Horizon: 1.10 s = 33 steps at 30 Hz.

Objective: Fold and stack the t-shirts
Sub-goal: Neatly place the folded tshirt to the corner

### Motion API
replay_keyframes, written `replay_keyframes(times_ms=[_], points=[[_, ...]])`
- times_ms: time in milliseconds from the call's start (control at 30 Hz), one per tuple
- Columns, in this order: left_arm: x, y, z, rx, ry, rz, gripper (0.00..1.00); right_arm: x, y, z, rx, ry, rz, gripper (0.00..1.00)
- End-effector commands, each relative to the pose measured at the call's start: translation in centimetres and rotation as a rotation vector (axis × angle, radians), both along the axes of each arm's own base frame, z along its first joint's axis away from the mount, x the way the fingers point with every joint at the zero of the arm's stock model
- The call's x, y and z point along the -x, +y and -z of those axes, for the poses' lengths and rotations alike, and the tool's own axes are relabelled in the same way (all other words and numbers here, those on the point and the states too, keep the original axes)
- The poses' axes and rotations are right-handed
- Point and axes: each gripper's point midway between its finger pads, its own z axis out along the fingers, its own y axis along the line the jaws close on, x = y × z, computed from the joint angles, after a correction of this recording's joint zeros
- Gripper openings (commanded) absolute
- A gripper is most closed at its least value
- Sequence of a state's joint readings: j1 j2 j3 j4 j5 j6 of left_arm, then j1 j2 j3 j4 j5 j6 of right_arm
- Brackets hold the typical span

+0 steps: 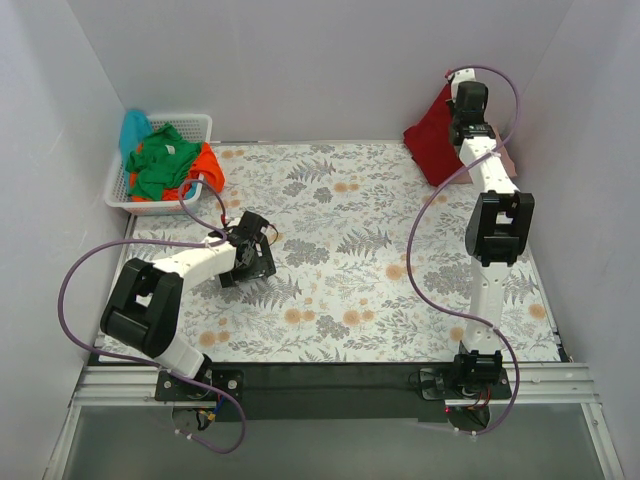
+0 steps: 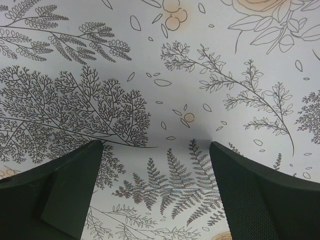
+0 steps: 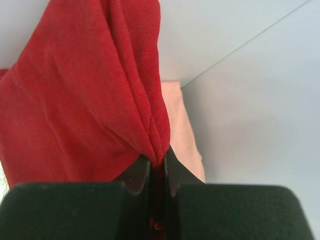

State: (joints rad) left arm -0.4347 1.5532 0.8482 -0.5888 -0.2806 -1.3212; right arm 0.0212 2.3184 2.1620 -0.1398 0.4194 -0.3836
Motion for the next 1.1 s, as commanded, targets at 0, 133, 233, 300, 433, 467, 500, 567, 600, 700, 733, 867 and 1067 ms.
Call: replay_keyframes(times_ms=[0,133,233,300,433,467,500,567,600,700,733,867,1067], points=[[-0.4,0.1,-0.9,0.012,-0.043,-0.012,0.87,0.0,-1.4,-7.3,0.0,-0.2,0.057,0.01],[-0.4,0.1,-1.0,0.015,-0.048,-0.012,0.87,-0.2,-4.3,-5.4,-0.016,-0.184,0.099,0.01],[-0.3,0.2,-1.1,0.016,-0.051,-0.017,0.87,-0.4,-5.9,-2.7,-0.021,-0.146,0.132,0.01],[-0.2,0.1,-1.2,0.02,-0.051,-0.017,0.87,-0.9,-7.0,-1.0,-0.027,-0.144,0.155,0.01],[-0.2,0.1,-1.3,0.018,-0.046,-0.02,0.87,-0.8,-8.4,3.1,-0.063,-0.102,0.185,0.01],[-0.3,0.1,-1.3,0.017,-0.048,-0.017,0.87,-0.9,-8.5,4.2,-0.066,-0.087,0.185,0.01],[-0.2,0.1,-1.3,0.015,-0.043,-0.017,0.87,-1.0,-8.9,4.8,-0.068,-0.089,0.188,0.01],[-0.4,0.1,-1.5,0.016,-0.048,-0.019,0.87,-1.3,-8.9,6.8,-0.063,-0.062,0.179,0.01],[-0.4,0.1,-1.5,0.017,-0.046,-0.02,0.87,-1.5,-8.9,7.3,-0.06,-0.061,0.173,0.03],[-0.4,-0.1,-1.4,0.022,-0.043,-0.018,0.87,-1.7,-9.3,9.1,-0.043,-0.049,0.188,0.28],[-0.3,-0.1,-1.3,0.022,-0.04,-0.019,0.87,-1.7,-9.6,9.0,-0.033,-0.063,0.209,0.34],[-0.4,0.0,-1.6,0.024,-0.051,-0.023,0.87,-1.7,-10.3,6.6,0.009,-0.113,0.242,0.6],[-0.9,0.0,-3.0,0.036,-0.1,-0.032,0.88,0.0,-8.5,-2.2,0.069,-0.238,0.262,0.89]])
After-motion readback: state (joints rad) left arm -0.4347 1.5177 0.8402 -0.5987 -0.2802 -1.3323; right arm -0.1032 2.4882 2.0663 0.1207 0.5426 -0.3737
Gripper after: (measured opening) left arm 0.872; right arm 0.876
